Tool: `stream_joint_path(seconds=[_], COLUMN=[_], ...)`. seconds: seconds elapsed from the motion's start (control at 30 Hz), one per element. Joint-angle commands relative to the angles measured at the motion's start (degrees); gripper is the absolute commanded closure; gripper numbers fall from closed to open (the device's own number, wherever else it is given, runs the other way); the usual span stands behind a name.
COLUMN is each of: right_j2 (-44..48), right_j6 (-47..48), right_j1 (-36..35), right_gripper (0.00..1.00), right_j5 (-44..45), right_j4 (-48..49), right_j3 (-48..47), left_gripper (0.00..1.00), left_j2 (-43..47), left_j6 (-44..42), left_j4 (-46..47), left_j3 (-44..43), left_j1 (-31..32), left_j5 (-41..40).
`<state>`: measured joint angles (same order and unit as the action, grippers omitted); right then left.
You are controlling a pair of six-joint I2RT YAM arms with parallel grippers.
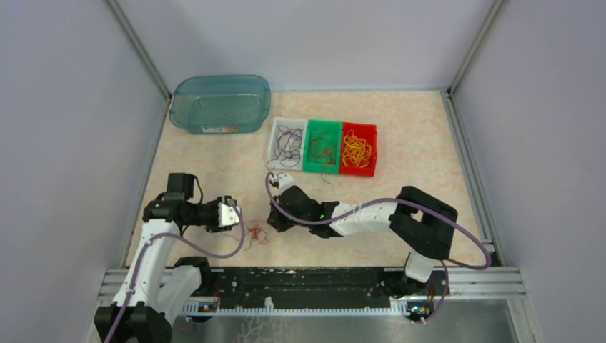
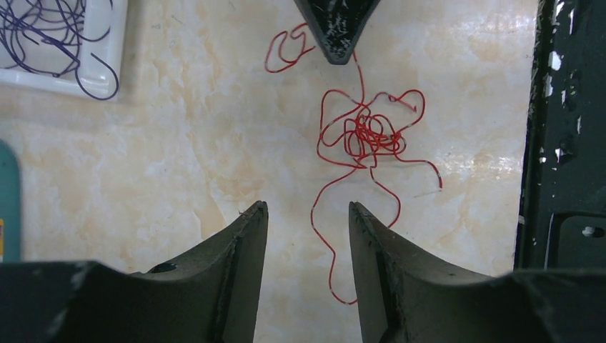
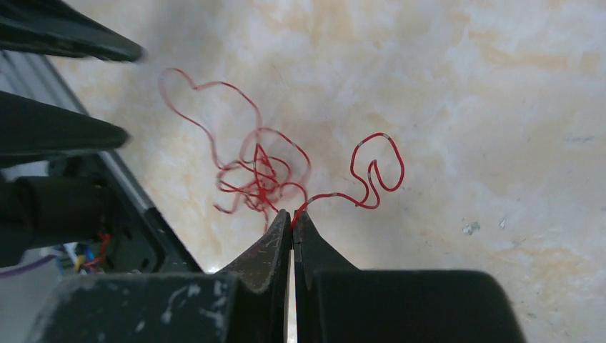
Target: Untangle the cables
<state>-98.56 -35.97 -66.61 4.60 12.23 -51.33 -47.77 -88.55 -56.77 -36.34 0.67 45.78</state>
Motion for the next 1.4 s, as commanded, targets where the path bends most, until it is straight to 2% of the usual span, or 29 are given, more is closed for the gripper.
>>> stream_joint_path(seconds=[0.0, 0.13, 0.3, 0.47, 0.53, 0.6, 0.83, 0.93, 1.07, 1.23, 1.37], right_j2=[11.45, 16.82, 22.29, 23.64, 23.67, 23.76, 24.28, 25.17, 26.59, 28.95, 30.75], right_j6=[5.87, 10.01, 10.89, 10.58, 10.33, 10.33, 10.98, 11.34, 13.83, 19.03, 19.81], right_j1=[1.80, 3.34, 4.93, 5.34, 5.22, 5.33, 5.34, 5.33, 5.31, 6.10, 7.35], right_gripper=[1.00, 1.00, 1.00, 1.00, 1.00, 1.00, 1.00, 1.00, 1.00, 1.00, 1.00], right_j5=[-0.49, -6.13, -11.33, -16.07, -16.75, -16.82, -17.58, -17.97, -15.50, -5.58, -3.94], right_j4=[12.60, 13.95, 16.99, 17.16, 16.85, 16.45, 15.64, 14.73, 10.56, 5.92, 6.31], right_j3=[1.28, -0.27, -0.85, -4.22, -5.75, -6.86, -10.66, -13.07, -15.98, -17.09, -17.34], left_gripper=[0.48, 0.50, 0.50, 0.47, 0.46, 0.47, 0.50, 0.50, 0.50, 0.49, 0.48], left_j2=[1.04, 1.56, 3.47, 8.69, 11.30, 13.42, 12.86, 14.34, 17.03, 13.74, 13.59], left_j6=[3.05, 11.47, 22.09, 44.57, 55.66, 60.01, 55.06, 57.85, 66.04, 56.10, 52.41], left_j4=[2.61, 5.33, 9.62, 27.48, 37.83, 42.50, 34.43, 38.86, 47.34, 27.29, 23.24], left_j3=[-0.26, -2.74, -4.58, -3.61, -2.06, -1.23, -2.88, -1.73, -0.29, -6.60, -7.00], left_j1=[0.45, 0.34, 0.36, 0.35, 0.43, 0.40, 0.39, 0.39, 0.35, 0.38, 0.38], left_j5=[7.48, 15.28, 22.52, 25.26, 25.02, 25.12, 25.45, 22.79, 20.18, 29.42, 27.42])
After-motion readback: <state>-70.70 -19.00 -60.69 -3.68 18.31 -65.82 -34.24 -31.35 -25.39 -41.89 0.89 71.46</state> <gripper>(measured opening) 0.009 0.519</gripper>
